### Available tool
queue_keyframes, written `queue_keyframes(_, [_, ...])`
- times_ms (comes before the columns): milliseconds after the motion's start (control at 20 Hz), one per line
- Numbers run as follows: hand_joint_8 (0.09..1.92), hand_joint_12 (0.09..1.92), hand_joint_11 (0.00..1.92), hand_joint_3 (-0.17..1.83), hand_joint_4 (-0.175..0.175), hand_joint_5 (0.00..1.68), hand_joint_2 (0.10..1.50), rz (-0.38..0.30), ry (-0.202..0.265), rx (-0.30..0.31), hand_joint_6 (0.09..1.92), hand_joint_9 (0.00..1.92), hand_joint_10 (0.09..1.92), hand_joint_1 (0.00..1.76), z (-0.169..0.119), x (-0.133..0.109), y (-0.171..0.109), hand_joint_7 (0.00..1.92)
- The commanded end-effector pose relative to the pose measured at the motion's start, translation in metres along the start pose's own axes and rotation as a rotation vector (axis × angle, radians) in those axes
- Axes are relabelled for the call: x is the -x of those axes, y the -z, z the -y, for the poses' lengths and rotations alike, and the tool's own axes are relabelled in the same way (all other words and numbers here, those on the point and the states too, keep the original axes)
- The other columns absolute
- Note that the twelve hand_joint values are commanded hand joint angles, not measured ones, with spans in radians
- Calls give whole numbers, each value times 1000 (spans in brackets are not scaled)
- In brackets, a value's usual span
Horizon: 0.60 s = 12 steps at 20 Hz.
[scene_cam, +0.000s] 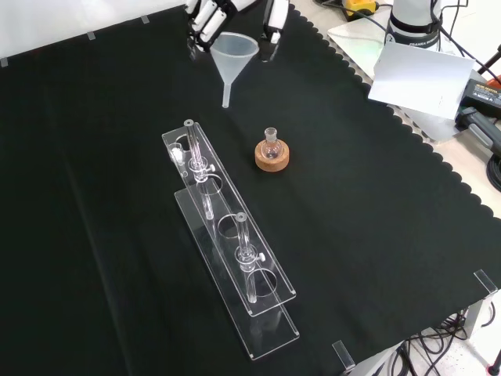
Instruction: Place the funnel on the round-bottom flask.
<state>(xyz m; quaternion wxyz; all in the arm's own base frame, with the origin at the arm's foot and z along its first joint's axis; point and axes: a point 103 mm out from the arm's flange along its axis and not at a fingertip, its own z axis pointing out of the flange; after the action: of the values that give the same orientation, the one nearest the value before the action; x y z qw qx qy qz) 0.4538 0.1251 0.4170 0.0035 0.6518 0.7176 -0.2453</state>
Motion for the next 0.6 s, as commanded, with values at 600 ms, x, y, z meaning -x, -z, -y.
queue_keyframes(600, [646,1224,648,-175,-14,575,1035,79,-111,-194,532,994,429,831,39,-17,-69,756])
